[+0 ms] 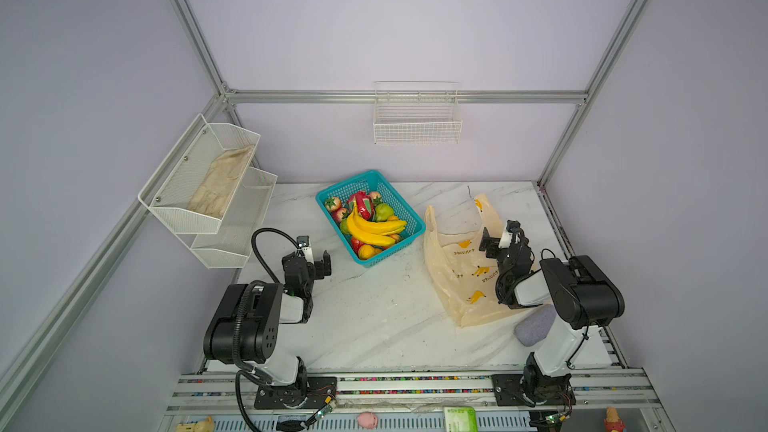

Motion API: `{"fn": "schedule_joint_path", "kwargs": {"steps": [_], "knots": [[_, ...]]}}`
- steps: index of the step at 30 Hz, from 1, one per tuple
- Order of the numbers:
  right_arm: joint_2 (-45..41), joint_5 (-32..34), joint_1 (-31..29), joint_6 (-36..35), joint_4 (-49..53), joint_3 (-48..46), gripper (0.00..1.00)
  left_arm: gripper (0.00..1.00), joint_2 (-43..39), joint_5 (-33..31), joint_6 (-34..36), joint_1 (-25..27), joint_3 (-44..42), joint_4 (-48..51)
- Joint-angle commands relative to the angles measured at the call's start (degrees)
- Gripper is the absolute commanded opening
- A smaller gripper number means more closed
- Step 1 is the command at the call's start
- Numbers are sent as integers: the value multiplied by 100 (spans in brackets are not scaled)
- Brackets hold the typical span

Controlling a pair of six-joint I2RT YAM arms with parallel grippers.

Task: Place the fake fruits into the plastic bag and tie a complex knot

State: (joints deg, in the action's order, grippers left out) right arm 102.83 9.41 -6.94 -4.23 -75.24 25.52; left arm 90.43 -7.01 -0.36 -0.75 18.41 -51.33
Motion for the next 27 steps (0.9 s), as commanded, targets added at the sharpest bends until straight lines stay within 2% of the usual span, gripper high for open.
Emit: {"fn": "schedule_joint_path", "kwargs": {"steps": [1, 13, 17, 19, 21, 22, 24, 25, 27], "knots": [[-61, 5, 18, 3, -249, 85, 97, 100, -60, 50, 10, -39, 345, -210], [-56, -9, 17, 26, -223, 85, 97, 100, -78, 41, 5, -40, 334, -221], [-182, 108, 17, -42, -317, 13, 97, 100, -466, -305, -91, -44, 131, -338], [-614, 194, 8, -18, -7, -22, 97, 100, -983, -545, -206, -45, 136, 112], [-1241, 674, 8, 185, 539, 10, 97, 100, -1635, -821, -383, -39, 261, 865], [-1538, 1005, 8, 369, 778, 10, 97, 100, -1860, -1087, -640, -48, 389, 1310], [-2220, 1860, 17, 1329, 1401, 43, 97, 100, -2341, -1701, -1734, -39, 786, 2554], [-2548, 2049, 17, 1568, 1795, 102, 98, 100, -2515, -1736, -2062, -42, 980, 3081], [-3162, 1779, 17, 1952, 3058, 502, 97, 100, -2764, -1226, -2539, -39, 1377, 3941]]}}
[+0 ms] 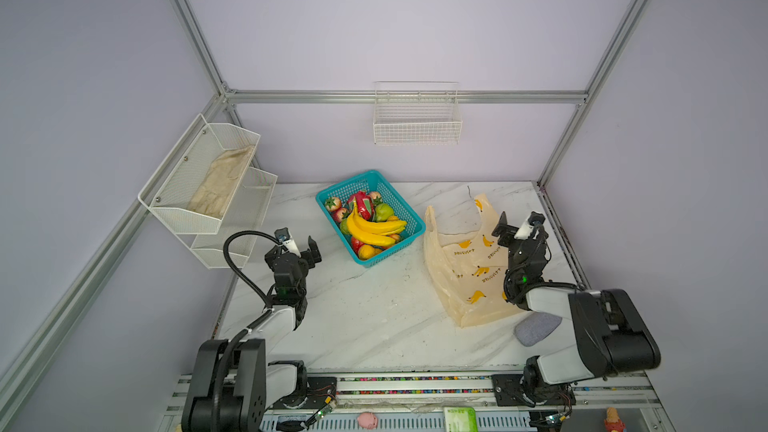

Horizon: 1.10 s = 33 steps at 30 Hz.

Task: Place the fake fruits into the plastic bag and tie a complex knot

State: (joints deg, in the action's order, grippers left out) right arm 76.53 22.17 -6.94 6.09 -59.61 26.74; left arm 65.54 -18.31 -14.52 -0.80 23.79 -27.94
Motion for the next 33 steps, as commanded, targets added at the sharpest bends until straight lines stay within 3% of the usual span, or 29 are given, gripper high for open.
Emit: {"fn": "schedule_joint_path", "kwargs": {"steps": [1, 3, 6, 8, 11, 19, 25, 33], "knots": [[-684, 147, 13, 941, 1905, 598, 94, 100, -344, 372, -1142, -40, 965, 1799], [-706, -902, -96, 1172, 2483, 1001, 87, 100, -419, 1290, -1472, -4, 1136, 1957], [-450, -1166, -896, 1209, 3218, 1524, 85, 98, -272, 2063, -1947, 256, 1365, 2234], [-269, -1084, -1486, 1041, 3494, 1751, 85, 97, -51, 2112, -1951, 525, 1655, 2767], [-16, -1355, -1808, 1148, 3425, 1791, 86, 96, 442, 2083, -1763, 825, 2113, 3366], [653, -1916, -1924, 1417, 3087, 1860, 86, 85, 1492, 2425, -1891, 1309, 2958, 3461], [898, -2026, -1925, 1371, 3193, 1896, 87, 70, 2183, 2449, -2193, 1378, 3251, 3452], [956, -2277, -1926, 1276, 3386, 2030, 87, 74, 1974, 2509, -2990, 1515, 2859, 3068]]}}
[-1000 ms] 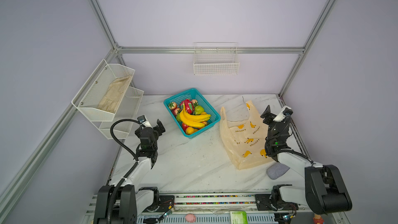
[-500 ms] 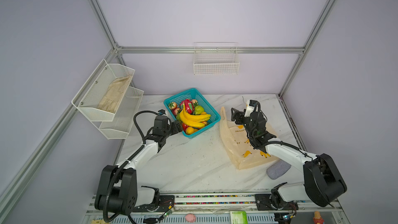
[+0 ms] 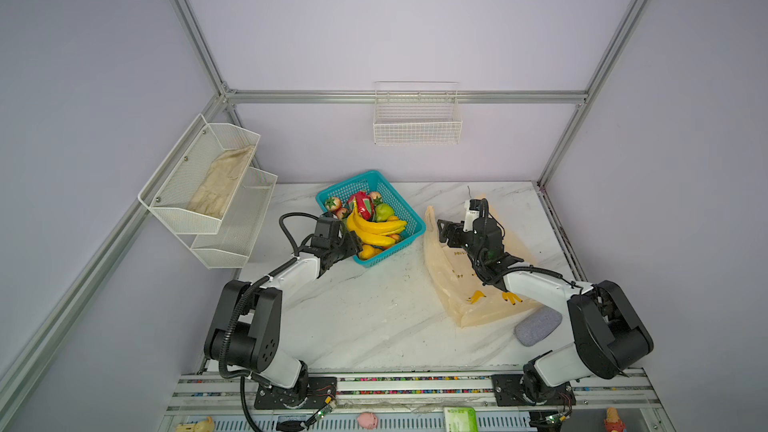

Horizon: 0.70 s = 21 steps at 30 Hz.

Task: Place the fake fruits into the plastic bag and tie a complex knot

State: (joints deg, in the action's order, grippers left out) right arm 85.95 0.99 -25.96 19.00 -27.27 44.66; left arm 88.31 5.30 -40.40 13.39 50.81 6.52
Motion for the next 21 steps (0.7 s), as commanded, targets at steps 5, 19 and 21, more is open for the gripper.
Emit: {"fn": "schedule_joint_path", "kwargs": {"steps": [5, 19, 21], "knots": [[325, -952, -79, 9, 543, 691, 87, 77, -439, 831, -879, 244, -242, -984], [520, -943, -547, 1110, 827, 744, 78, 80, 246, 1386, -1231, 955, 45, -2068], [601, -692, -616, 1203, 919, 764, 74, 81, 64, 1179, -1098, 949, -128, -2005]]}}
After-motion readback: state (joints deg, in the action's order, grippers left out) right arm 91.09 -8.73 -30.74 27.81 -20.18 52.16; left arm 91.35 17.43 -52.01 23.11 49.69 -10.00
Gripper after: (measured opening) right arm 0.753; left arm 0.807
